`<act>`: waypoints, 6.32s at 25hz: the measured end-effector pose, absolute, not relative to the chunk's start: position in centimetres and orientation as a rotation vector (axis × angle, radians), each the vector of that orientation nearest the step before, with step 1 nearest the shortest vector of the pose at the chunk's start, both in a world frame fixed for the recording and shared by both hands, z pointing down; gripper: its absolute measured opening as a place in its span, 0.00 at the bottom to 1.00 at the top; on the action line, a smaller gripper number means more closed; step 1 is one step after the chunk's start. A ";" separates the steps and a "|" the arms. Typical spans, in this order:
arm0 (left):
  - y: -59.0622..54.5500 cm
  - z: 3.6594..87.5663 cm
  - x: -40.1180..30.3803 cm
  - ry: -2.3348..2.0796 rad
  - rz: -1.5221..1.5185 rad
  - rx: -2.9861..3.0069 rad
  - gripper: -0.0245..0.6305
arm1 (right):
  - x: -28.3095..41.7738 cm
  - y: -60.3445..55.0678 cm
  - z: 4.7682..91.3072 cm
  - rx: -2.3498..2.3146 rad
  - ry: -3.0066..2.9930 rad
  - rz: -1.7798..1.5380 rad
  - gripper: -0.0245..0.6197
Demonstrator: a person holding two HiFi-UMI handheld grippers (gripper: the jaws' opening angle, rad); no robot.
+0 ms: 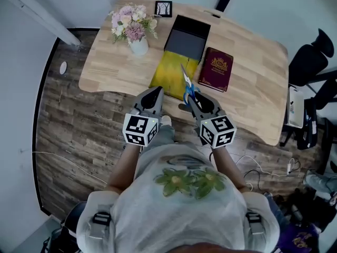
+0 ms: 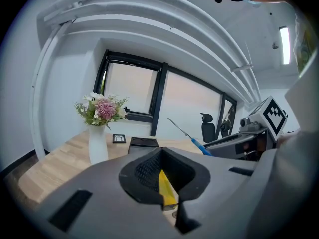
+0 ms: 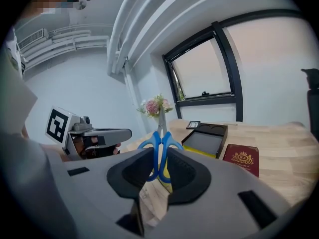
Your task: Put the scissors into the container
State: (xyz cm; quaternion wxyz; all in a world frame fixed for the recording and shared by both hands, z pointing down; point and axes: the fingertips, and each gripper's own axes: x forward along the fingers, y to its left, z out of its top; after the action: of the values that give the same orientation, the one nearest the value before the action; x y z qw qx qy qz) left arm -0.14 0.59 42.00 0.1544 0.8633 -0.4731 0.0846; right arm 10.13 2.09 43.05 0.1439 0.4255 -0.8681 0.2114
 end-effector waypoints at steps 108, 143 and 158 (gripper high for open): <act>-10.5 49.4 -4.2 -1.236 0.364 2.379 0.04 | 6.0 -9.6 57.6 1.144 -2.195 0.829 0.17; -11.1 50.1 -4.8 -1.224 0.384 2.365 0.04 | 5.9 -9.8 62.8 1.068 -2.035 0.876 0.17; -11.7 50.1 -4.5 -1.218 0.384 2.366 0.04 | 5.6 -10.3 64.5 1.027 -1.981 0.885 0.17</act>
State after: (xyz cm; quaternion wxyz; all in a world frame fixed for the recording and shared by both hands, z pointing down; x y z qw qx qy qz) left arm -4.48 -11.75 50.06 0.2245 0.8575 -0.4414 0.1391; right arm 5.59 -10.29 64.51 0.3620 0.3988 -0.7693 0.3437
